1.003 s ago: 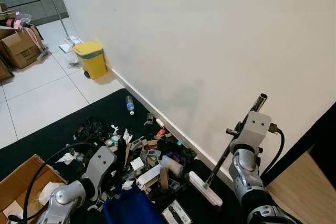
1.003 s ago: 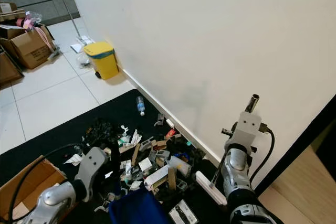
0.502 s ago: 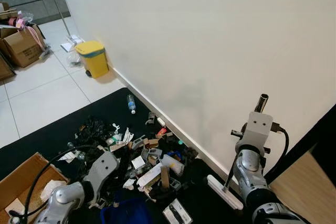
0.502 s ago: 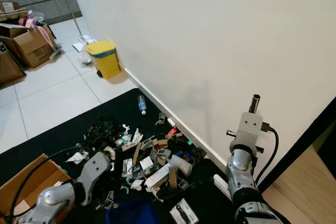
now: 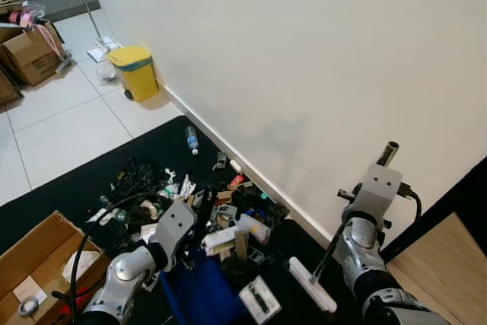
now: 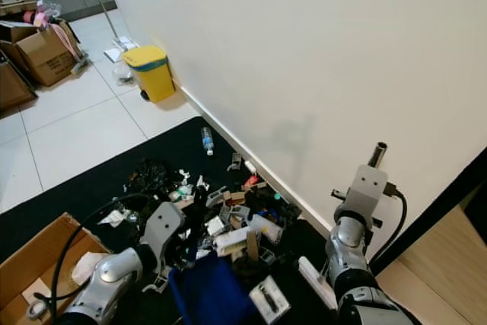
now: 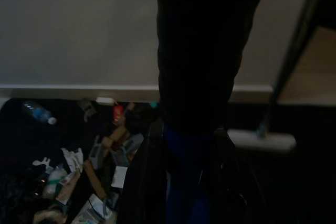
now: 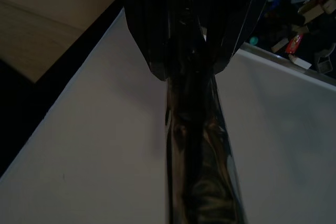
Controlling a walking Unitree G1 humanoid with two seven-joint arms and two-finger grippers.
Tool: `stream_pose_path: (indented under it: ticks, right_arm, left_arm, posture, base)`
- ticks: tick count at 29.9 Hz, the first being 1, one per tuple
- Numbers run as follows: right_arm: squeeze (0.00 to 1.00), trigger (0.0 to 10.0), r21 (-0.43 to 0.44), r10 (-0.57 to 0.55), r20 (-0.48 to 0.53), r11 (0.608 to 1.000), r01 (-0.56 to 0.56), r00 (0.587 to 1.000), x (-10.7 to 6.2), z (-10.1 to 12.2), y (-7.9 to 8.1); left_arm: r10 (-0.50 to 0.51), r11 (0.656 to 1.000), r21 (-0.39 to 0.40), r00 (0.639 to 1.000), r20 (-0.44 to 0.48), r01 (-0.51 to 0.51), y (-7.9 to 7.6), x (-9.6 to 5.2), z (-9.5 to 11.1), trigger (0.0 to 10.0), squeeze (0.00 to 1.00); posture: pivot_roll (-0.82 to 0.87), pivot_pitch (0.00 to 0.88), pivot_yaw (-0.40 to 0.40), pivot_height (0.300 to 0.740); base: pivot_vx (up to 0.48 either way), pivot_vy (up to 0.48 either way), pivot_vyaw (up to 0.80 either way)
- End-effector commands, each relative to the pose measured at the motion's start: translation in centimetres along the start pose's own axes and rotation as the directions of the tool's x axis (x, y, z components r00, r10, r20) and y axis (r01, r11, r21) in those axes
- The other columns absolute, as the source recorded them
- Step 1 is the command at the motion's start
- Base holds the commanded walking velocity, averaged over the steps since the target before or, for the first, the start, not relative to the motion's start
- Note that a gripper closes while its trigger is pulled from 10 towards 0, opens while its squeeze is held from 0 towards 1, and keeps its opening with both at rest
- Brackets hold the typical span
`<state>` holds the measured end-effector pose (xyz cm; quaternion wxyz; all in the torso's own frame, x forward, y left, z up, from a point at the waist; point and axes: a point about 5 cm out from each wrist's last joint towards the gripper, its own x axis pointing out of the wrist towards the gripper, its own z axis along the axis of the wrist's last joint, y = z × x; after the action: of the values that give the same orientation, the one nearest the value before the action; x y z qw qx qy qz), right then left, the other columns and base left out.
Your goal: Sweep floor
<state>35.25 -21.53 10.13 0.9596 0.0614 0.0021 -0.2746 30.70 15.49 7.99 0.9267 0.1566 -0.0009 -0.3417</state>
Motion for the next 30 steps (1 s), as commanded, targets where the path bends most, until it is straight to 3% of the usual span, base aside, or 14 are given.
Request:
stream_pose_path:
  ticks: [1, 11, 18, 30]
  right_arm:
    - [0.00, 10.0, 0.024, -0.001, -0.023, 1.000, 0.001, 1.000, 0.0, -0.3, 0.0]
    - [0.00, 10.0, -0.002, 0.014, 0.009, 1.000, -0.014, 1.000, 0.4, 0.2, -0.7]
    - [0.00, 10.0, -0.005, 0.018, 0.019, 1.000, -0.018, 1.000, 0.5, 0.3, -1.2]
    - [0.00, 10.0, -0.010, 0.037, 0.028, 0.999, -0.037, 0.999, 0.5, 0.3, -1.3]
  left_arm:
    - [0.021, 0.999, -0.032, 0.999, 0.039, -0.019, -0.3, 0.3, 0.3, 10.0, 0.00]
    - [0.039, 0.999, -0.015, 0.999, -0.029, -0.040, -1.6, -0.9, -1.8, 10.0, 0.00]
    - [0.078, 0.995, -0.054, 0.996, -0.043, -0.080, -1.5, -1.4, -2.2, 10.0, 0.00]
    - [0.142, 0.989, -0.028, 0.989, -0.027, -0.143, -0.9, -1.2, -1.9, 10.0, 0.00]
  posture:
    - [0.10, 0.243, 0.062, 0.740]
    - [0.08, 0.200, 0.064, 0.740]
    - [0.08, 0.164, 0.063, 0.740]
    - [0.07, 0.119, 0.057, 0.740]
  base:
    - [0.000, 0.000, 0.00]
    - [0.000, 0.000, 0.00]
    - [0.000, 0.000, 0.00]
    - [0.000, 0.000, 0.00]
